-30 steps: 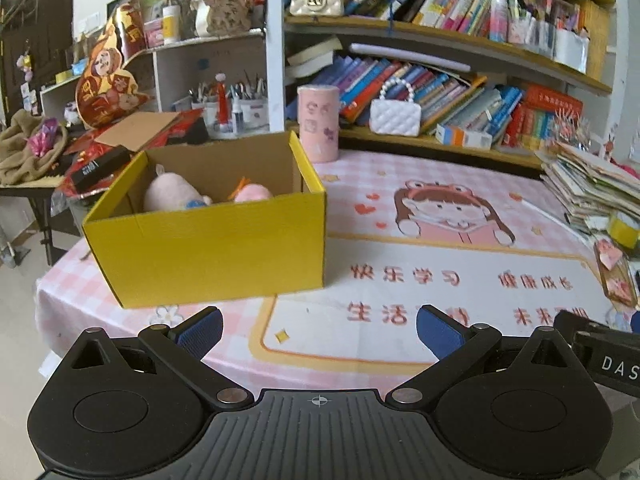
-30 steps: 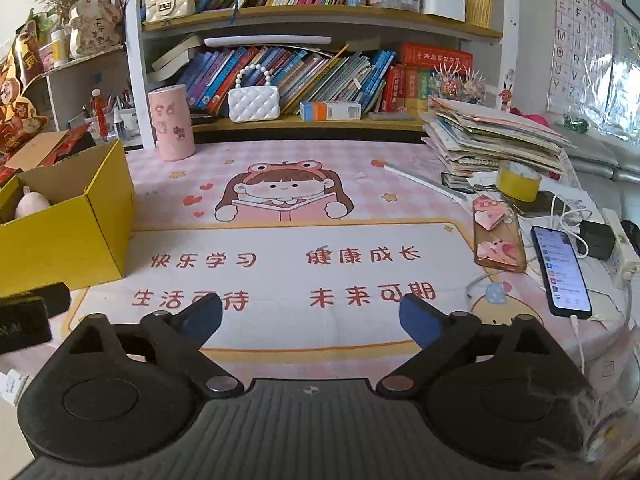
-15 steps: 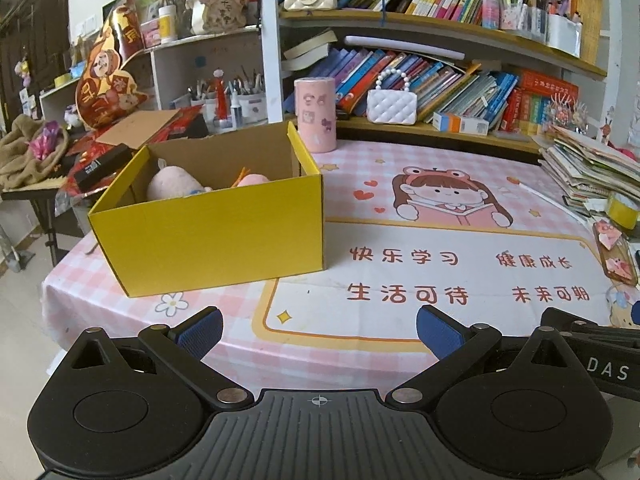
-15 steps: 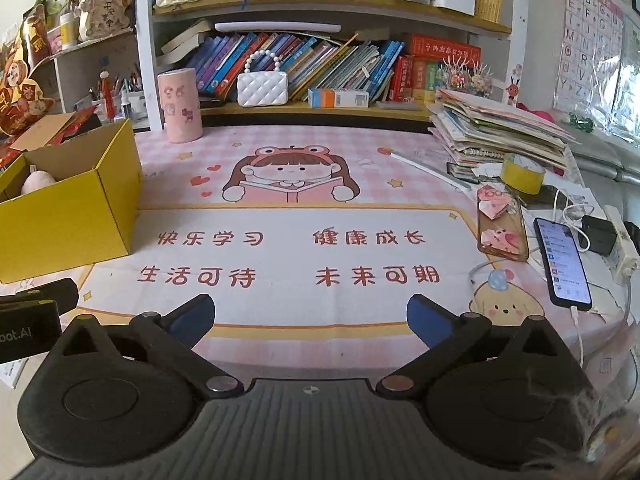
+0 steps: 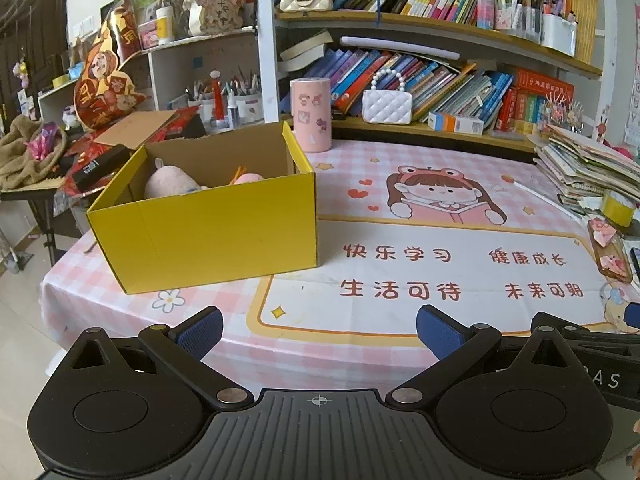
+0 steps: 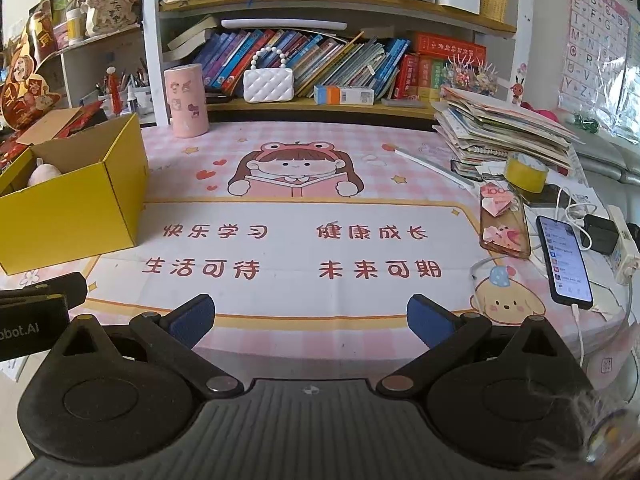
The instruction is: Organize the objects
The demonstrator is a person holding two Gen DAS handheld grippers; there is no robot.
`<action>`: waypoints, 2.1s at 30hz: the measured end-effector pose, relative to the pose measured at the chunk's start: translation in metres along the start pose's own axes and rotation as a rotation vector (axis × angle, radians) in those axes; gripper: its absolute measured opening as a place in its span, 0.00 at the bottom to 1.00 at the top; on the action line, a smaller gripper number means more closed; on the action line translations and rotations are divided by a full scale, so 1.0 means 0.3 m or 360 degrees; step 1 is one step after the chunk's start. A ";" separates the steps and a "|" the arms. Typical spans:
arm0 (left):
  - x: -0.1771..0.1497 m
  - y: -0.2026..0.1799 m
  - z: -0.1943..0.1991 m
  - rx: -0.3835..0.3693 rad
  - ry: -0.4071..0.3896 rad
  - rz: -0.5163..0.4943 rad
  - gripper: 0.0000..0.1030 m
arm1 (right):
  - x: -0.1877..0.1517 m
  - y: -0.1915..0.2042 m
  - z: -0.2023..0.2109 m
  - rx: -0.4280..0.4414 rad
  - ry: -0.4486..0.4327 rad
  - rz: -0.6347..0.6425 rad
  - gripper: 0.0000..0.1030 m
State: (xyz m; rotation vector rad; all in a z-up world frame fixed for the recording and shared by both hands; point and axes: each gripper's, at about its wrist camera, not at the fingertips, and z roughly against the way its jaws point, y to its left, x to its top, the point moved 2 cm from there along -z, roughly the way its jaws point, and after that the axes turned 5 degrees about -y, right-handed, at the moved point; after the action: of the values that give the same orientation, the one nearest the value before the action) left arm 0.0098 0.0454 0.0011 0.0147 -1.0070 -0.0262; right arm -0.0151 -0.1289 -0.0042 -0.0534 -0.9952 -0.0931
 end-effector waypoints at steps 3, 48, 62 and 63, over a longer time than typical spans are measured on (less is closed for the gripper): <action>0.003 -0.003 0.002 -0.0007 -0.0004 -0.0007 1.00 | 0.000 0.001 -0.001 0.0004 0.0001 0.0000 1.00; 0.002 0.025 0.029 0.0044 -0.0015 0.0003 1.00 | 0.002 0.038 0.032 0.0010 -0.0020 0.0041 1.00; -0.007 0.050 0.026 0.0060 0.0017 0.0027 1.00 | 0.003 0.058 0.022 0.0021 -0.0007 0.0057 1.00; -0.007 0.050 0.026 0.0058 0.0018 0.0027 1.00 | 0.004 0.059 0.019 0.0019 -0.0003 0.0057 1.00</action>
State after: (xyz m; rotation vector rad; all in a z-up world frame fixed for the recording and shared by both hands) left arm 0.0024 0.0604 0.0039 0.0398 -0.9965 0.0078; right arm -0.0174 -0.1109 -0.0001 -0.0600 -0.9964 -0.0544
